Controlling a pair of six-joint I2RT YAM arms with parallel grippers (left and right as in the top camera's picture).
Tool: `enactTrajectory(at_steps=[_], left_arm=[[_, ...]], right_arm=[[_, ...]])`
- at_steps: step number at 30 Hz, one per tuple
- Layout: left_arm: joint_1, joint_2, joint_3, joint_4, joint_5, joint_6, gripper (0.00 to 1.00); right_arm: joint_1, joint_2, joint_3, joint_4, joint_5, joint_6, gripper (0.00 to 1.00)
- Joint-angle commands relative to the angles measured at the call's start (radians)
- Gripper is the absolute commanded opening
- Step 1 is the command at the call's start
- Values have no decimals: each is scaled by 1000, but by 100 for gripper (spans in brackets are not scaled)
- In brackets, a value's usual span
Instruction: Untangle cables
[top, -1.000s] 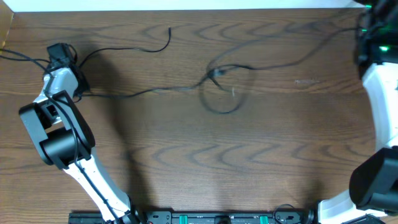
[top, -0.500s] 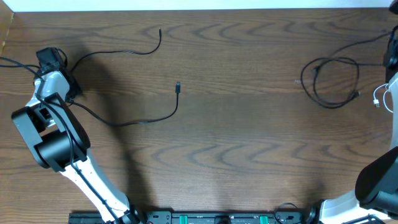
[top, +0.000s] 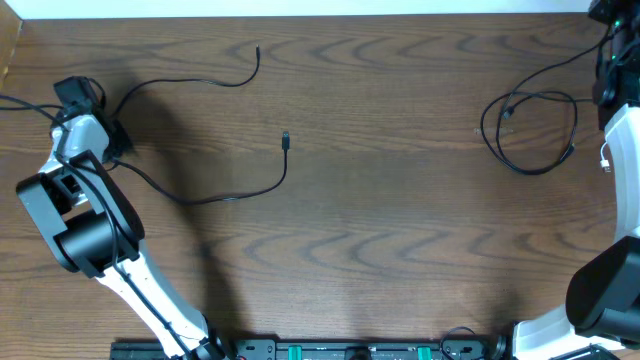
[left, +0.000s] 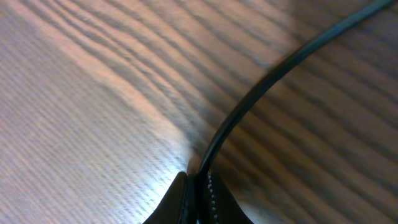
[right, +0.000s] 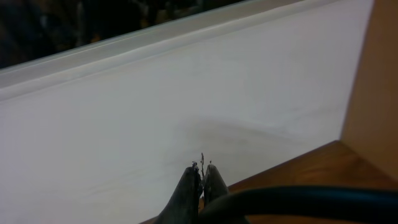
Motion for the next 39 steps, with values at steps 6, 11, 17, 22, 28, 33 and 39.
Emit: enactTrajectory(at_steps=[6,11,17,22,28,33,39], left_arm=[[-109,59,-38,-23,111,0,8],[-159,59,-38,-3,111,-1,8],[-198,59,-38,15,111,-1,17],[-210,59,-38,14,111,-2,58],[-221,59,-38,8,126,-1,88],[-254,58,-38,19,275,40,90],[-340,58,-37,34,305,53,91]], right_arm=[[59,-26,25,-3,-60,-8,1],[84,-26,25,-34,-64,-22,1],[106,-25,25,-128,-79,-49,1],[119,-24,25,-187,-86,-68,1],[144,-21,25,-194,-138,-68,1],[191,-19,25,-185,-250,-67,1],[276,-19,25,-181,-264,-67,1]])
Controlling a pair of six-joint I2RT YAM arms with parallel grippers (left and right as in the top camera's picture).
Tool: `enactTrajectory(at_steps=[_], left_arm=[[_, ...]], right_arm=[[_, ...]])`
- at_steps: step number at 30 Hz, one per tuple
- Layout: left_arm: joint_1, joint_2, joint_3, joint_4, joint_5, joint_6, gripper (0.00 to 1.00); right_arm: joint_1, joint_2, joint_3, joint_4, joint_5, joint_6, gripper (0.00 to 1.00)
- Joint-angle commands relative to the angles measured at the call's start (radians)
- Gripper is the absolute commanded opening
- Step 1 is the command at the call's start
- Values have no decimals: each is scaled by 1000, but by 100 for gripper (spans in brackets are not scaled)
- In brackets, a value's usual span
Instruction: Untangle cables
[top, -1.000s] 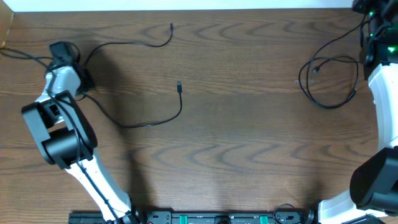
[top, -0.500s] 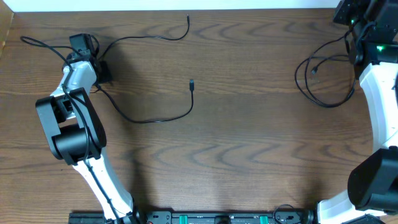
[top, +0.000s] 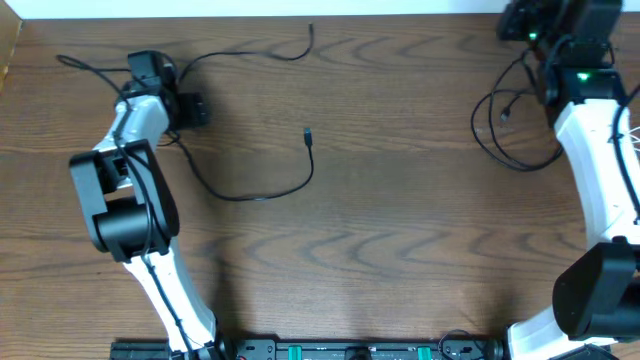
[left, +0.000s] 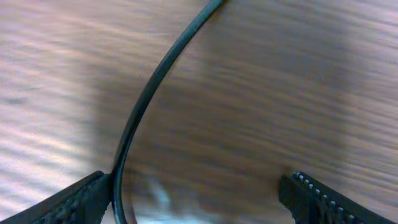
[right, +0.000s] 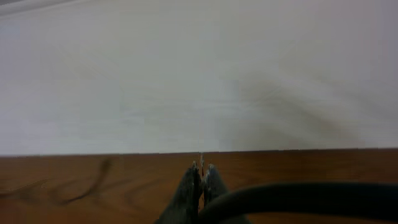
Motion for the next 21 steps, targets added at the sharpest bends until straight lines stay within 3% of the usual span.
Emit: enactTrajectory(at_steps=[1,9,21], left_arm=[[-79,63,-39,-15,64,40,90],[-171,63,-39,22,48,39,91],[-172,63,-39,15,49,39,91]], right_arm=[[57,-19,25,0,-56,-15,1],[156,-18,25,11,-53,-30,1],[162,-18,25,-114,-14,-30,1]])
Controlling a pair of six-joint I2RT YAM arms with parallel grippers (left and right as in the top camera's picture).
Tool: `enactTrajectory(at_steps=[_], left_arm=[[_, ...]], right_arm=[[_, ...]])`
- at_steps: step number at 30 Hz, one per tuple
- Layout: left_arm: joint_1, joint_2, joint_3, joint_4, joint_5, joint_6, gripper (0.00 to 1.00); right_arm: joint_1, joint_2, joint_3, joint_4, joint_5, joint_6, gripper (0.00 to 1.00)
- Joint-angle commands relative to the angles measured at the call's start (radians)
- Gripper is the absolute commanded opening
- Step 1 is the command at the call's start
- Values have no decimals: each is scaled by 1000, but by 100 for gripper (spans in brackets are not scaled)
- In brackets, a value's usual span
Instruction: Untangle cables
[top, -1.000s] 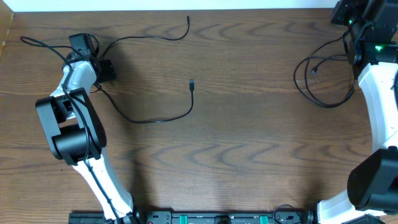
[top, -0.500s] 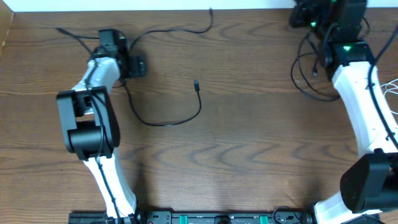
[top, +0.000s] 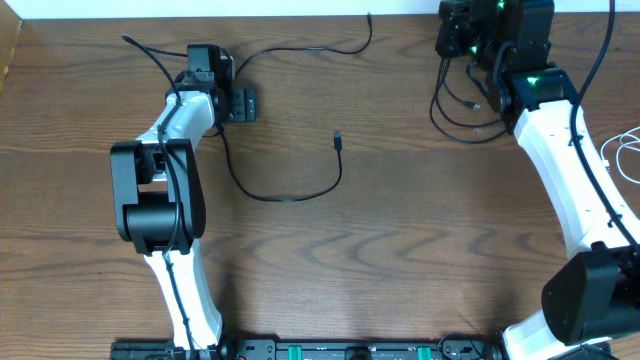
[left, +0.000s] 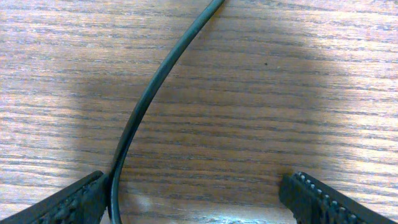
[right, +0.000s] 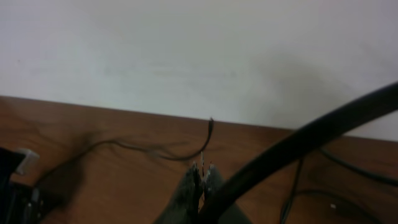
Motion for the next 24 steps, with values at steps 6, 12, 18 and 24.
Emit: enactTrajectory(at_steps=[6,12,18,24], left_arm=[[3,56,-35,-27,20,13,91],[3,56,-35,-27,20,13,91],[3,56,-35,-27,20,13,91],[3,56,-35,-27,20,13,91]], right_arm=[[-8,-18,24,-107,23,-47,1],[-19,-18,24,-195,154,-47,1],[-34,4,21,-290,353,-47,1],[-48,86,13,-306,373,-52,1]])
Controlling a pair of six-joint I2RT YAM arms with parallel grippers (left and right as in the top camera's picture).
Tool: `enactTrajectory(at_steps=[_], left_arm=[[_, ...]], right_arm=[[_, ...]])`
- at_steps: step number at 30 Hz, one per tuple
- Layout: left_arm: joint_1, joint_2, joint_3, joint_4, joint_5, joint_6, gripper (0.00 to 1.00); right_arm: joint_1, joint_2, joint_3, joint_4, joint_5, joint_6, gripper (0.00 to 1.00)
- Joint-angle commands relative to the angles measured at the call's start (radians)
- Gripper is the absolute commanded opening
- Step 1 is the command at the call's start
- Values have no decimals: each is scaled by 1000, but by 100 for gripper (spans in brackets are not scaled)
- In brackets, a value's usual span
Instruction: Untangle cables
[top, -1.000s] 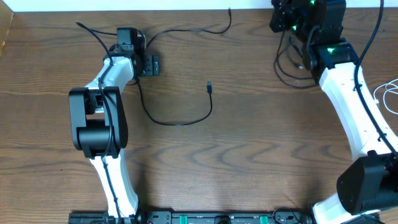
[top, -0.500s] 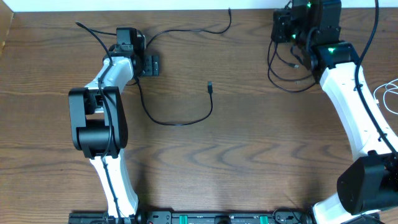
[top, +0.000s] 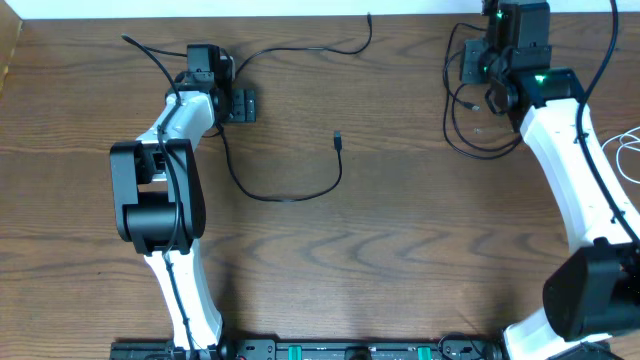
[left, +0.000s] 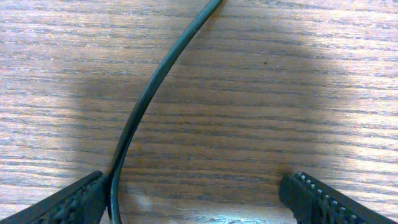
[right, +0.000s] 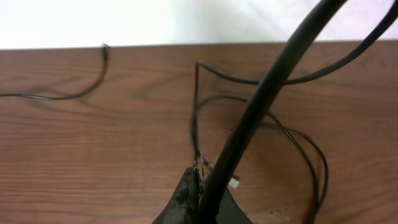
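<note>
One black cable (top: 290, 197) lies at the left, with one end (top: 338, 138) mid-table and a branch (top: 300, 50) running to the back edge. My left gripper (top: 238, 106) stands open over it. In the left wrist view the cable (left: 146, 99) lies against the left finger (left: 62, 202), and the left gripper (left: 199, 208) is spread wide. A second black cable forms a loop (top: 480, 152) at the back right. My right gripper (top: 472, 70) is shut on a strand of that cable (right: 195, 112) at its fingertips (right: 200, 177).
The arm's own thick black lead (right: 267, 93) crosses the right wrist view in front of the fingers. A white cable (top: 630, 150) lies at the table's right edge. The white wall borders the back edge (top: 300, 14). The arm bases stand along the front edge.
My right gripper has moved a little to the right and nearer the front, and the looped cable has moved with it. The left gripper and its cable have not moved.
My left gripper was shut on the left cable at the far left, and the right gripper was at the far right edge. Then the left gripper stood open further right. Both grippers and cables have moved toward the middle, and the right still holds its loop.
</note>
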Motion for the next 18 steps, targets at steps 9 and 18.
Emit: enactTrajectory(at_steps=[9,18], left_arm=[[3,56,-36,-27,17,5,91],[3,56,-36,-26,17,5,92]], right_arm=[[-24,259,11,-9,64,-39,1],[-98,363,11,-46,78,-14,1]])
